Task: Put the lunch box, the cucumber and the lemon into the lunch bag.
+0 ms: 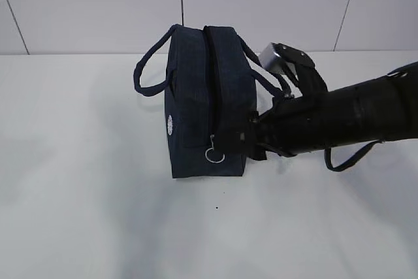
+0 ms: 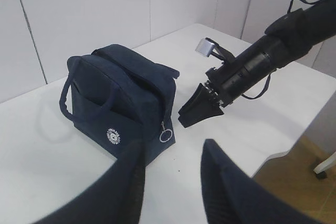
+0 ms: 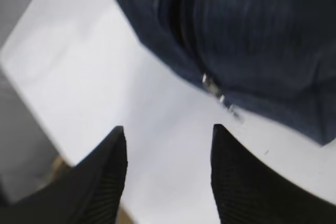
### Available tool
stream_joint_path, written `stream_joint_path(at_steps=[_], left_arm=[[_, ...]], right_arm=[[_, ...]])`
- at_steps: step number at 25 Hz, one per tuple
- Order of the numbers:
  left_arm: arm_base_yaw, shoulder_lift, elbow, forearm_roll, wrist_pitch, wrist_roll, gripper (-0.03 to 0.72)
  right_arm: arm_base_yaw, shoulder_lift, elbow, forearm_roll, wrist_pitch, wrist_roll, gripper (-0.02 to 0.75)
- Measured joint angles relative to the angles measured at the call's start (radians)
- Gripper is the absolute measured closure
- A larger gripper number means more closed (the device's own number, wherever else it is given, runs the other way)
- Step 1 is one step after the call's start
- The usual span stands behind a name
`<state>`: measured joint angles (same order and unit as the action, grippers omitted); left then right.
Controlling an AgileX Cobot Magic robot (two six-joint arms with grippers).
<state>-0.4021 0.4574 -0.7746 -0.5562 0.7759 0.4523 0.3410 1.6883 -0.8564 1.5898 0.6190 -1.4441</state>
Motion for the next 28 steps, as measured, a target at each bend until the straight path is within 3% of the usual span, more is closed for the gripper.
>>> stream_joint_path(at_steps=[4,9,17,28], left_arm=[[0.000,0.000,0.000,0.000,0.000,0.000,0.449],[0.000,0.000,0.000,0.000,0.000,0.000,0.449],[0.000,0.000,0.000,0.000,0.000,0.000,0.449],[0.000,0.000,0.000,0.000,0.000,0.000,0.449]], right_arm=[[-0.103,0.064,0.000,-0.084,0.227,0.043,0.350],[-0.125,0.156,-0.029,-0.119,0.338,0.040,0.350],[-0.125,0.227,-0.119,-0.121,0.298,-0.026,0.350],[-0.125,0.232,-0.126,-0.107,0.213,-0.190,0.350]])
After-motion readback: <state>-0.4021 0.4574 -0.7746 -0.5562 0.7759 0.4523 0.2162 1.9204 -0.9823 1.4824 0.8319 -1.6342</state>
